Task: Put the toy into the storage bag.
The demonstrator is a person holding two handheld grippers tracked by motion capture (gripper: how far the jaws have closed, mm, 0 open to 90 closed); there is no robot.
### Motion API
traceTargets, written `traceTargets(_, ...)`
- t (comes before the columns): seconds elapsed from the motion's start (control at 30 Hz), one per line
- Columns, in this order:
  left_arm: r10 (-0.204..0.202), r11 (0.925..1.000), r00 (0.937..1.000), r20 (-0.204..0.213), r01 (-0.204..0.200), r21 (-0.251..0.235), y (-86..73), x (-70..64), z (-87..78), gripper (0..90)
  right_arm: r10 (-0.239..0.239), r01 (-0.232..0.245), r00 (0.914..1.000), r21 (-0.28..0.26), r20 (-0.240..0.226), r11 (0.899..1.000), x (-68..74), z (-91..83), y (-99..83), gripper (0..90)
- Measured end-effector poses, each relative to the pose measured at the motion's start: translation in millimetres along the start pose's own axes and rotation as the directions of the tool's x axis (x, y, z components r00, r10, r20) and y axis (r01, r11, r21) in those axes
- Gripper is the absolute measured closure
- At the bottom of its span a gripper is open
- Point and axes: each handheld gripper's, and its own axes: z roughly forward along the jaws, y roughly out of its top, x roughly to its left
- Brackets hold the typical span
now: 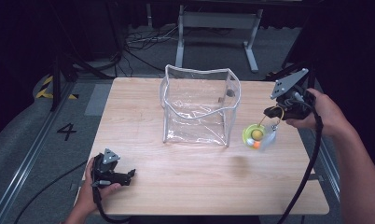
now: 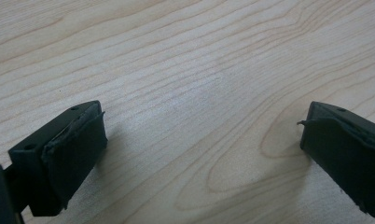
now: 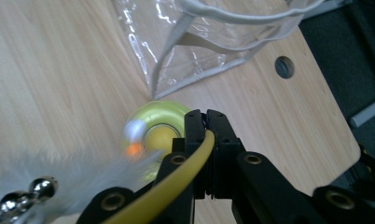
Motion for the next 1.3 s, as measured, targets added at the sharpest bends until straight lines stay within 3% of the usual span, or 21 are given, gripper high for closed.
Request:
traceTargets(0.37, 0.001, 1.0000, 1.0000, 0.003, -0.001, 0.000, 0.0, 0.1, 0.1, 0.7, 0.018, -0.018, 0.9998, 0.028, 0.012, 0.999, -28.5, -14.9, 16.5, 88.0)
traceTargets(0.57, 0.002, 1.0000, 1.0000, 0.002, -0.002, 0.000, 0.0, 0.2, 0.1, 0.6, 0.041, -0.042, 0.9976, 0.009, 0.056, 0.999, -46.4, -40.1, 30.9, 88.0)
traceTargets(0.73, -0.002, 1.0000, 1.0000, 0.003, 0.002, -0.001, 0.0, -0.1, 0.1, 0.6, 0.044, -0.043, 0.9943, -0.011, 0.097, 0.999, -53.5, -58.1, 44.3, 88.0)
traceTargets(1.0, 0.001, 1.0000, 1.0000, 0.002, -0.001, 0.000, 0.0, 0.1, 0.1, 0.7, 0.078, -0.070, 0.9883, -0.061, 0.131, 0.996, -60.0, -69.3, 64.7, 88.0)
traceTargets(1.3, 0.001, 1.0000, 1.0000, 0.003, -0.001, 0.000, 0.0, 0.1, 0.0, 0.7, 0.057, -0.050, 0.9887, -0.052, 0.139, 0.997, -61.5, -79.3, 87.8, 88.0)
